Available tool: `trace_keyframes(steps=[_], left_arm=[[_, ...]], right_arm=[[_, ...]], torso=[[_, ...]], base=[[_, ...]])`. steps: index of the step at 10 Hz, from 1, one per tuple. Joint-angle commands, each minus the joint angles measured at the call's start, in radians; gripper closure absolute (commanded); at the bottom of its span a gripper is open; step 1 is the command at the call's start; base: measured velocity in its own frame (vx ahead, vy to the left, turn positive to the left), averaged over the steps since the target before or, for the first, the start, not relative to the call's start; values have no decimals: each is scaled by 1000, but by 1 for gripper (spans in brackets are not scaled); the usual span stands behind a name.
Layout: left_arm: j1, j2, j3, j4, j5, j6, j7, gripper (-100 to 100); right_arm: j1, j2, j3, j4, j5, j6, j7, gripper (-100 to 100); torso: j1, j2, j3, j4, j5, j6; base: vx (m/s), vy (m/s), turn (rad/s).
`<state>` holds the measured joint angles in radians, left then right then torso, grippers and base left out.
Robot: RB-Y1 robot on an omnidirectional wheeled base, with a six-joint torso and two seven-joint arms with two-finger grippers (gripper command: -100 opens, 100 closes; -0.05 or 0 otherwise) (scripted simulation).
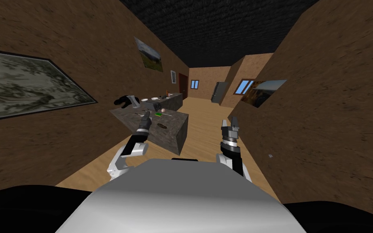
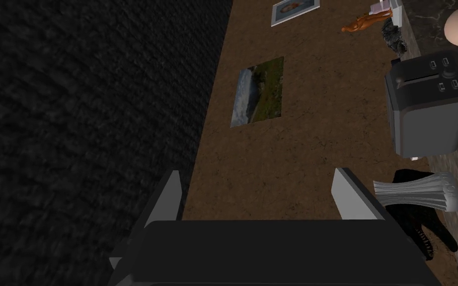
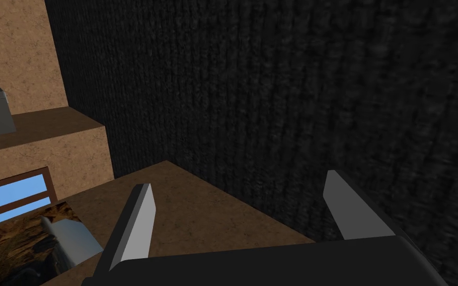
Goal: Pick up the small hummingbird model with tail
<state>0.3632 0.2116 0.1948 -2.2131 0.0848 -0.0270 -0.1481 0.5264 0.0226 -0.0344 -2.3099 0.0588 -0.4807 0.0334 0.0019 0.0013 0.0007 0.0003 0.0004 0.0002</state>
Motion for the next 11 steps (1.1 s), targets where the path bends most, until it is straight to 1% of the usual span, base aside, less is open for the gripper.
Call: trace_keyframes(steps=[1, 2, 3, 4, 5, 6, 7, 8, 9, 11], left_arm=[[-6, 5, 10, 4, 9, 47, -10, -100], [-26, 24, 35, 21, 30, 82, -26, -100], [-26, 24, 35, 21, 30, 114, -26, -100], [-48, 43, 60, 41, 52, 142, -40, -100], [-48, 43, 60, 41, 52, 172, -40, -100], [-48, 43, 60, 41, 52, 184, -40, -100], [-71, 64, 84, 61, 74, 225, -54, -100], [-71, 64, 84, 61, 74, 254, -54, -100], [-95, 86, 108, 83, 97, 284, -67, -100], [-95, 86, 108, 83, 97, 332, -67, -100]], right_arm=[[0, 0, 0, 0, 0, 0, 0, 0], [0, 0, 0, 0, 0, 0, 0, 0], [0, 0, 0, 0, 0, 0, 0, 0], [0, 0, 0, 0, 0, 0, 0, 0], [0, 0, 0, 0, 0, 0, 0, 0], [0, 0, 0, 0, 0, 0, 0, 0], [0, 0, 0, 0, 0, 0, 0, 0], [0, 0, 0, 0, 0, 0, 0, 0], [0, 0, 0, 0, 0, 0, 0, 0], [0, 0, 0, 0, 0, 0, 0, 0]], torso=[[0, 0, 0, 0, 0, 0], [0, 0, 0, 0, 0, 0], [1, 1, 0, 0, 0, 0], [1, 1, 1, 0, 0, 0], [1, 2, 1, 0, 0, 0], [1, 1, 1, 0, 0, -1], [0, 0, 0, 0, 0, -1], [0, 0, 0, 0, 0, 0], [1, 0, 0, 0, 0, -1], [1, 1, 1, 0, 0, -1]], base=[[-31, 34, -64], [-41, 48, -104], [-41, 44, -75], [-59, 39, -154], [-45, 40, -62], [-13, 19, 20], [-23, 26, -130], [-29, 33, -80], [-50, 39, -137], [-31, 34, -35]])
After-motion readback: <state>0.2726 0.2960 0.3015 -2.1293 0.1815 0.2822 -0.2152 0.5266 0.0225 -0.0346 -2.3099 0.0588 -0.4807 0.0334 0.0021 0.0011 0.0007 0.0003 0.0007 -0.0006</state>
